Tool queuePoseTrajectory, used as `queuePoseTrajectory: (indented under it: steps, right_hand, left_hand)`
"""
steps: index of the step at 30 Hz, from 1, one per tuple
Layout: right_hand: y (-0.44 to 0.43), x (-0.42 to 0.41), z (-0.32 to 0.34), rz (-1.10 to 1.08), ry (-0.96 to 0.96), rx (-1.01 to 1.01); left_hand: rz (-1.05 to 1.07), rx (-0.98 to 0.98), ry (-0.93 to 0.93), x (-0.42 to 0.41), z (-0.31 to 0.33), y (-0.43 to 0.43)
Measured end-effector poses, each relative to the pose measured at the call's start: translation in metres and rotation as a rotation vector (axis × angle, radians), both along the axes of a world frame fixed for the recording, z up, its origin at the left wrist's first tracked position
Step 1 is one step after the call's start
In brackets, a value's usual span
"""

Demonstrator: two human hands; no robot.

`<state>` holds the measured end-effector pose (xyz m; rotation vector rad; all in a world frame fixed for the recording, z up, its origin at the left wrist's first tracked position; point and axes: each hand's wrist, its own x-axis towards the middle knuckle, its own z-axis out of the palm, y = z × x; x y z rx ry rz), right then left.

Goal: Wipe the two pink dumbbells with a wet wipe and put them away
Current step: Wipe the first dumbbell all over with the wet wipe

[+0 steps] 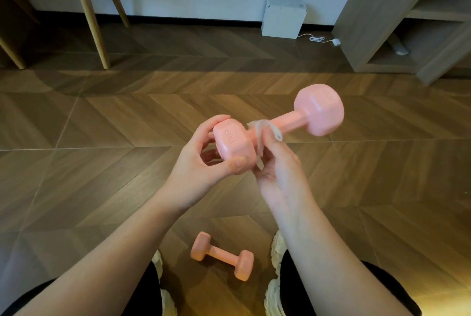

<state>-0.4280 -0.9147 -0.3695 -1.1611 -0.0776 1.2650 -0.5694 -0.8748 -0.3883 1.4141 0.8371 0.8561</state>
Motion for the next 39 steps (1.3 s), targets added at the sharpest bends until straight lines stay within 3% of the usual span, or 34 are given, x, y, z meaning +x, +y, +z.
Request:
queuePoseTrajectory:
  steps: [5,9,13,16,18,21,23,25,30,32,34,36,39]
  right_hand:
    - [0.003,0.032,0.012,-0.176,0.117,0.046]
    - [0.0,0.037,0.012,-0.157,0.185,0.08]
    - [-0.001,0.039,0.012,-0.137,0.203,0.133]
    - [-0.001,0.038,0.01,-0.093,0.179,0.164]
    - [0.0,0.034,0.01,-0.06,0.156,0.193]
    - [0.001,0.03,0.011,-0.02,0.134,0.225]
    - [0.002,0.028,0.012,-0.022,0.129,0.221]
    - [0.003,0.03,0.012,-0.049,0.144,0.215]
    - [0.003,0.035,0.011,-0.103,0.217,0.216]
    - [0.003,0.037,0.009,-0.114,0.239,0.219]
    - [0.003,0.038,0.009,-0.132,0.272,0.219]
    - [0.002,0.039,0.01,-0.141,0.267,0.218]
    - [0.0,0.04,0.011,-0.136,0.228,0.229]
  left_hand:
    - [-0.037,0.011,0.0,-0.005,-0.002,0.002]
    - [-0.036,-0.038,0.015,-0.003,-0.002,0.002]
    - [-0.111,-0.502,-0.107,0.003,0.003,0.003]
    - [-0.184,-0.819,-0.097,0.005,0.012,0.002]
    - [-0.2,-0.951,-0.099,0.003,0.019,0.002]
    - [-0.194,-0.999,-0.11,0.0,0.021,0.004]
    - [-0.16,-0.888,-0.122,-0.001,0.018,0.006]
    - [-0.143,-0.633,-0.121,-0.003,0.011,0.006]
    - [-0.05,0.6,0.228,-0.01,-0.008,0.005]
    - [-0.004,0.929,0.35,-0.01,-0.009,0.005]
    - [0.022,1.061,0.412,-0.007,-0.009,0.004]
    - [0.025,1.053,0.395,-0.004,-0.007,0.003]
    - [0.016,0.696,0.215,0.0,-0.005,-0.001]
